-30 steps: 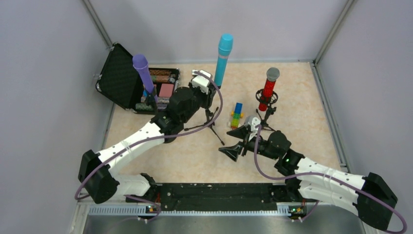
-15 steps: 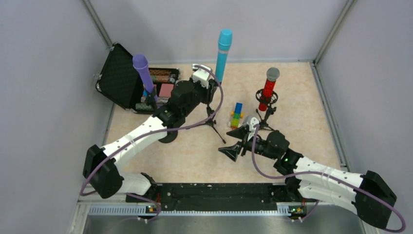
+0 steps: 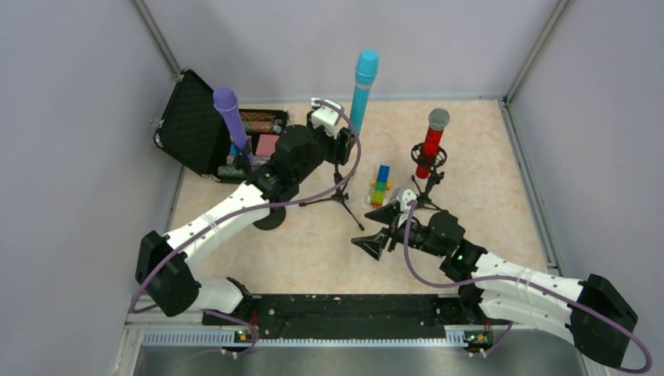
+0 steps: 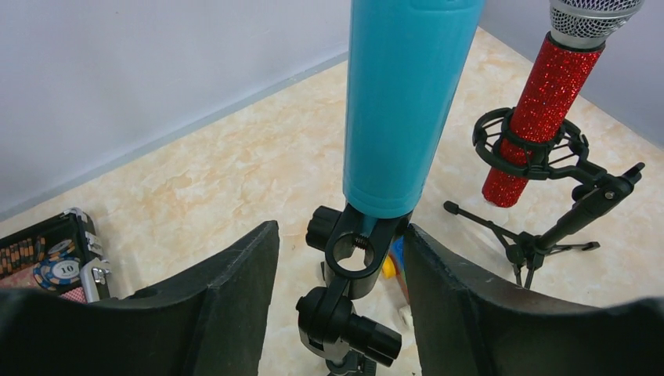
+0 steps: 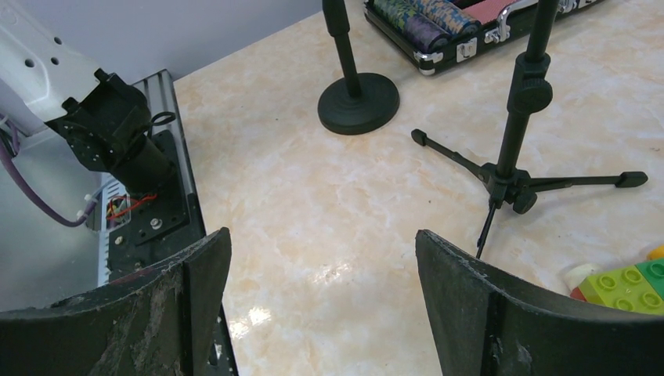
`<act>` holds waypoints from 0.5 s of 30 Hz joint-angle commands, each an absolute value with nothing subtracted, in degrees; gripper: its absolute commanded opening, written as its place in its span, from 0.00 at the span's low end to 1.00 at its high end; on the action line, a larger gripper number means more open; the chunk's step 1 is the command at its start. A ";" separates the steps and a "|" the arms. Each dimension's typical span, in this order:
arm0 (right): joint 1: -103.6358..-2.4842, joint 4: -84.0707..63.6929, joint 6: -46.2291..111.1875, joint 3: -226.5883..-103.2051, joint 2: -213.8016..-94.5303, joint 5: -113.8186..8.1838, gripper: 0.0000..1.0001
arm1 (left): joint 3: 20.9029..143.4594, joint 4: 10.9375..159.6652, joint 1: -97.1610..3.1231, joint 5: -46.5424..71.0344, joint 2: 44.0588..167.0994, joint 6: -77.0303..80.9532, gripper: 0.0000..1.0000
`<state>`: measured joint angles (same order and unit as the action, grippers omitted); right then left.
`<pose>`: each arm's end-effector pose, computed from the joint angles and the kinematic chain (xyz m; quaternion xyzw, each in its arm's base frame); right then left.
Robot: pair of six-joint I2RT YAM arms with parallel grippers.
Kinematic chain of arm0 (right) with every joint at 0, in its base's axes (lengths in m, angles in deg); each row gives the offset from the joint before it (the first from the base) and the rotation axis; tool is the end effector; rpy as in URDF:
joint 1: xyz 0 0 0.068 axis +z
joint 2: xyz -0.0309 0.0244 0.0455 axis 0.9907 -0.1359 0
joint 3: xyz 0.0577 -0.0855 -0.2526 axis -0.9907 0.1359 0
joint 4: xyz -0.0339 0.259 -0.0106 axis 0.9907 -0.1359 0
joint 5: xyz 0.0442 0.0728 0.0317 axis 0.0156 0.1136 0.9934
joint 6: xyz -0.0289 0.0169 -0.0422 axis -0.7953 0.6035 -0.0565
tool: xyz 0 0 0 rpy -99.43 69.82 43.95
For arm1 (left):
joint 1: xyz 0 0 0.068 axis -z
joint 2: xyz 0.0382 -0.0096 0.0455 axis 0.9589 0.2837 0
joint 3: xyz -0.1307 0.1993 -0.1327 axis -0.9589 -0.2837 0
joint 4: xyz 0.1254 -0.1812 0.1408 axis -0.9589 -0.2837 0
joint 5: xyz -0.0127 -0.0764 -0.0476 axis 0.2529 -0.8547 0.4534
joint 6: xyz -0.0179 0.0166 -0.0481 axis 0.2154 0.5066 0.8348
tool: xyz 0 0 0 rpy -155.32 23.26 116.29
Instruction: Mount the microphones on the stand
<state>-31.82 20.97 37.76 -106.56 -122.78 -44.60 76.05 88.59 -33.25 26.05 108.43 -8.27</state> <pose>0.1178 0.1574 0.2309 -0.3239 0.6407 0.4420 0.5378 0.2519 -0.2087 0.3657 0.2186 0.7151 -0.2017 0.6326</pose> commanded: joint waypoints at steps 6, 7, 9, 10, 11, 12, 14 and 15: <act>-31.94 23.47 37.97 -106.75 -123.70 -45.00 0.85 | 78.19 91.65 -33.53 26.75 105.60 -8.83 0.72; -31.93 23.45 38.02 -106.74 -123.78 -44.95 0.85 | 78.17 91.73 -33.53 26.70 105.40 -8.83 0.73; -31.97 23.47 38.10 -106.79 -123.85 -44.90 0.85 | 78.08 91.89 -33.47 26.55 104.97 -8.68 0.76; -31.93 23.42 38.10 -106.86 -123.88 -44.90 0.86 | 77.98 92.18 -33.52 26.38 104.70 -8.53 0.78; -31.99 23.39 38.06 -106.99 -123.83 -44.90 0.86 | 77.77 92.41 -33.53 26.27 104.32 -8.25 0.80; -31.99 23.34 38.13 -107.08 -123.86 -44.87 0.86 | 77.48 92.79 -33.52 26.19 103.90 -7.95 0.82; -31.99 23.20 38.12 -107.23 -123.83 -44.82 0.86 | 76.93 93.47 -33.47 25.70 103.10 -7.40 0.85; -32.00 23.10 38.12 -107.30 -123.88 -44.81 0.86 | 76.56 93.71 -33.52 25.43 102.59 -7.15 0.88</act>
<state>-31.82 21.04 37.78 -106.56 -123.52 -44.60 76.23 88.96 -33.27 26.09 106.33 -8.19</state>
